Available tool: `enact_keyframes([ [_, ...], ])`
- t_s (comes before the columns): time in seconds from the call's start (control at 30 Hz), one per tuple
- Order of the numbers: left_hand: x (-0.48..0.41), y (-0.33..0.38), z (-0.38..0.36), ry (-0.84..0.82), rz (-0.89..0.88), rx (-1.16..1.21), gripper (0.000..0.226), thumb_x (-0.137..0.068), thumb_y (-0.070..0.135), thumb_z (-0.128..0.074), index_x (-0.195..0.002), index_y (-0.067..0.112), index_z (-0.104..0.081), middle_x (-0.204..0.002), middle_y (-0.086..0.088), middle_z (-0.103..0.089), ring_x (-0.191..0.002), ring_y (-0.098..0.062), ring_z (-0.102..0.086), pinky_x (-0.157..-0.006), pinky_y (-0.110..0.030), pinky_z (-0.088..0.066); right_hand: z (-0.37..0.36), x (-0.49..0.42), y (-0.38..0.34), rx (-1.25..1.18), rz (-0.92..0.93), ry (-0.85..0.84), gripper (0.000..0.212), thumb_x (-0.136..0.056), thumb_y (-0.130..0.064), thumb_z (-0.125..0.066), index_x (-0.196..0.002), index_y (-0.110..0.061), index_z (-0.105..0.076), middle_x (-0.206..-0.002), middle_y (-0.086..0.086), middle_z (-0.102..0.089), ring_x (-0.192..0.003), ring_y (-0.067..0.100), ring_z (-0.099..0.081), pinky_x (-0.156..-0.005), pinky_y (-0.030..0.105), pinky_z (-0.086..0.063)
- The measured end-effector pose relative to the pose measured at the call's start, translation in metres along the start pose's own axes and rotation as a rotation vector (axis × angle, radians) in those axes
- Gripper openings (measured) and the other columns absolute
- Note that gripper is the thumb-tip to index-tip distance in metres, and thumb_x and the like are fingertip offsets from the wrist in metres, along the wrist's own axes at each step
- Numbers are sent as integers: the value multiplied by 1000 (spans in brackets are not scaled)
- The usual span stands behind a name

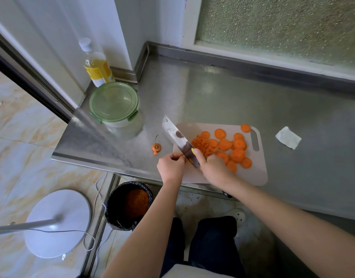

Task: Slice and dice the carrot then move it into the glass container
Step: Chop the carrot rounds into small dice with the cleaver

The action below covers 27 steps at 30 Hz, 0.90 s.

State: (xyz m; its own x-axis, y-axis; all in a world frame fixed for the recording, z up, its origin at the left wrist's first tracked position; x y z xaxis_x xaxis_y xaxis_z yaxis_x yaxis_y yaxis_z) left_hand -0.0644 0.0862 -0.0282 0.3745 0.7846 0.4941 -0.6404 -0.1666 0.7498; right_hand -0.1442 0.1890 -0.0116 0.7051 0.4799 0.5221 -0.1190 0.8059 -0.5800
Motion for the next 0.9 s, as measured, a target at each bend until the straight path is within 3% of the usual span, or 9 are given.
enact_keyframes([
  [0.13, 1, 0, 0, -3, 7, 3, 11, -85, 13, -63, -90, 11, -73, -80, 6, -63, -75, -7, -53, -63, -14, -35, 2, 8, -9, 72, 15, -9, 63, -98, -55, -27, -55, -11, -39, -57, 10, -48, -61, 28, -51, -57, 33, -39],
  [0.3, -1, -1, -1, -6, 6, -2, 10, -84, 13, -63, -86, 12, -73, -78, 5, -64, -74, -8, -55, -56, -11, -34, 7, 20, -17, 112, 25, -83, 49, -99, -52, -26, -62, -20, -34, -63, 0, -39, -55, 9, -35, -50, 17, -27],
  [0.5, -1, 0, -1, -6, -8, -6, 12, -85, 12, -62, -88, 12, -73, -80, 5, -65, -73, -6, -53, -52, -6, -33, 6, 20, -22, 116, 39, -97, 52, -99, -53, -24, -67, -14, -40, -64, 1, -40, -71, 24, -46, -55, 18, -30],
  [0.6, 0, 0, -1, -11, -5, -11, 13, -85, 14, -62, -91, 13, -73, -89, 1, -71, -76, -7, -55, -56, -11, -35, 3, 18, -23, 106, 35, -85, 53, -99, -53, -24, -83, -8, -47, -65, 1, -41, -76, 25, -47, -56, 20, -33],
  [0.67, -1, 0, 0, -13, -5, -17, 14, -85, 15, -62, -93, 13, -74, -91, 0, -72, -76, -6, -54, -60, -13, -36, 1, 18, -26, 97, -8, -92, 50, -100, -49, -25, -91, -8, -52, -66, 2, -43, -78, 26, -51, -58, 31, -39],
  [0.7, -1, 0, 0, -14, -5, -18, 14, -85, 16, -62, -93, 13, -74, -92, 0, -72, -77, -7, -55, -63, -14, -37, -2, 16, -26, 84, -55, -88, 45, -102, -42, -27, -107, -8, -55, -71, 5, -47, -82, 29, -55, -61, 34, -39],
  [0.77, 0, 0, 0, -16, -10, -28, 14, -85, 16, -62, -91, 14, -74, -91, -1, -72, -77, -8, -56, -67, -16, -37, -2, 13, -23, -9, -140, -14, 47, -103, -17, -28, -149, -9, -21, -99, 16, -55, -97, 32, -58, -61, 35, -34],
  [0.83, 0, 0, 0, -15, -13, -27, 14, -85, 16, -62, -90, 13, -75, -90, -1, -73, -81, -11, -60, -69, -18, -38, -4, 13, -23, 91, -107, -28, 60, -101, -4, -26, -151, -9, 8, -121, 19, -52, -95, 31, -55, -52, 31, -27],
  [0.9, 0, 0, 0, -13, -12, -20, 14, -85, 16, -63, -91, 13, -74, -91, -2, -73, -87, -15, -63, -72, -20, -40, -7, 9, -18, 118, -63, -42, 60, -101, -4, -24, -151, -9, 10, -123, 19, -51, -90, 28, -53, -51, 30, -27],
])
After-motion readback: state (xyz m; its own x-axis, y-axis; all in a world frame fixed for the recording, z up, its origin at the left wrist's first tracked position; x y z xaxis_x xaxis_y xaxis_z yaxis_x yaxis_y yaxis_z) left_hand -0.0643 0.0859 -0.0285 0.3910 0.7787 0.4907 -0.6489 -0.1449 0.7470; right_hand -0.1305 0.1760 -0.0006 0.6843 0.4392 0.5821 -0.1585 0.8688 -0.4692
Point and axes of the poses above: each hand's wrist, its own x-axis away from the middle knuckle, its own z-axis out of the back of the hand, y = z × x, the point moved 3 cm from there along -x, towards the middle knuckle
